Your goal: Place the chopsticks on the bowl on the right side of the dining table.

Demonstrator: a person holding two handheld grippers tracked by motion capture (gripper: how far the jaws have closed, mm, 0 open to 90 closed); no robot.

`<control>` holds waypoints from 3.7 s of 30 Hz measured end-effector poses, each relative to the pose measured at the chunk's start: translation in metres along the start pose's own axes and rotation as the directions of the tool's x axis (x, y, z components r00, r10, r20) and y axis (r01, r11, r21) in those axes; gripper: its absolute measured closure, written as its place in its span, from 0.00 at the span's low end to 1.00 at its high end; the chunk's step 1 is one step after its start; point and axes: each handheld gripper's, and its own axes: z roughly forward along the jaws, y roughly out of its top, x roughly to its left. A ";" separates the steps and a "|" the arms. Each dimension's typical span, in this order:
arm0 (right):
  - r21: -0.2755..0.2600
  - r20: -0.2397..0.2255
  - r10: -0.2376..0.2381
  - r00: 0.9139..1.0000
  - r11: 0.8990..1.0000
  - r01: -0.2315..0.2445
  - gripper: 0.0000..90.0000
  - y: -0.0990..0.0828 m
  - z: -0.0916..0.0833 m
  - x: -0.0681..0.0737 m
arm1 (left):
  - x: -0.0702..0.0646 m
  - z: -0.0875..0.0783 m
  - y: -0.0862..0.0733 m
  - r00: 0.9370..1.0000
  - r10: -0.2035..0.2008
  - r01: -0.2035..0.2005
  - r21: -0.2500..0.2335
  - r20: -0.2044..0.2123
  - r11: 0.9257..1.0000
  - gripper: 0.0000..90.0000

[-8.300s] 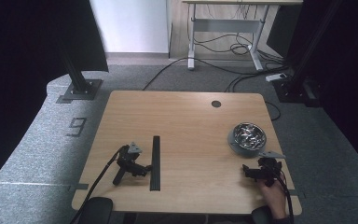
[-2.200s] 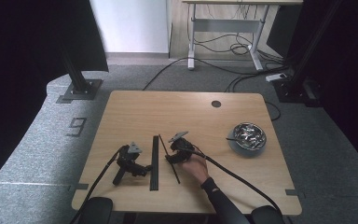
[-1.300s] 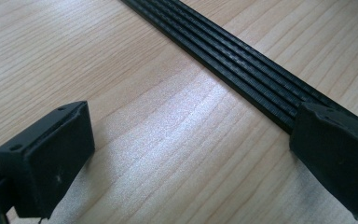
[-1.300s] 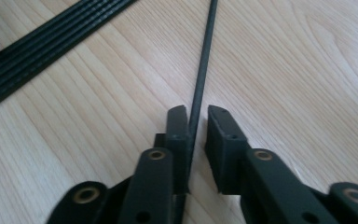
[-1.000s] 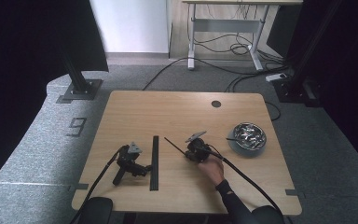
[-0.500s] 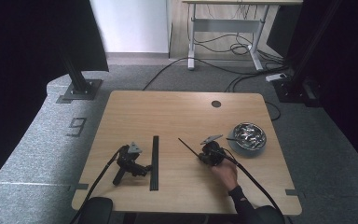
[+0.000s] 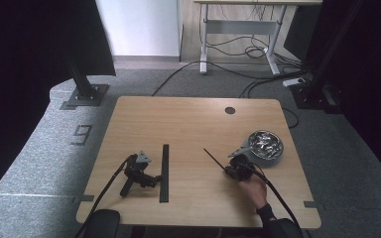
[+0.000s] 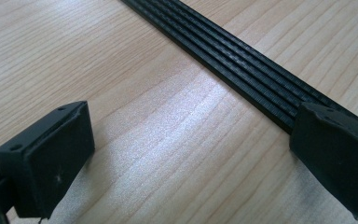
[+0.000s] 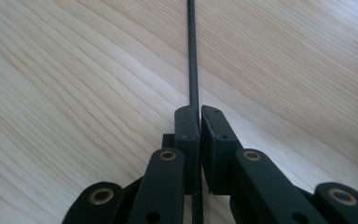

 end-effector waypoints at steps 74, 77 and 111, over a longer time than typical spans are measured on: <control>0.590 -0.038 -0.113 0.993 0.799 0.114 0.95 0.040 0.001 -0.027 | 0.000 0.000 0.000 1.000 -0.003 0.003 -0.001 0.000 1.000 0.00; 0.586 -0.037 -0.122 0.992 0.802 0.121 0.96 0.039 0.001 -0.026 | 0.000 0.000 0.000 1.000 -0.003 0.003 -0.001 0.001 1.000 0.00; 0.490 -0.056 -0.114 0.992 0.862 0.127 0.95 0.067 -0.071 -0.027 | 0.000 0.000 0.000 1.000 0.001 -0.001 -0.001 -0.002 1.000 0.00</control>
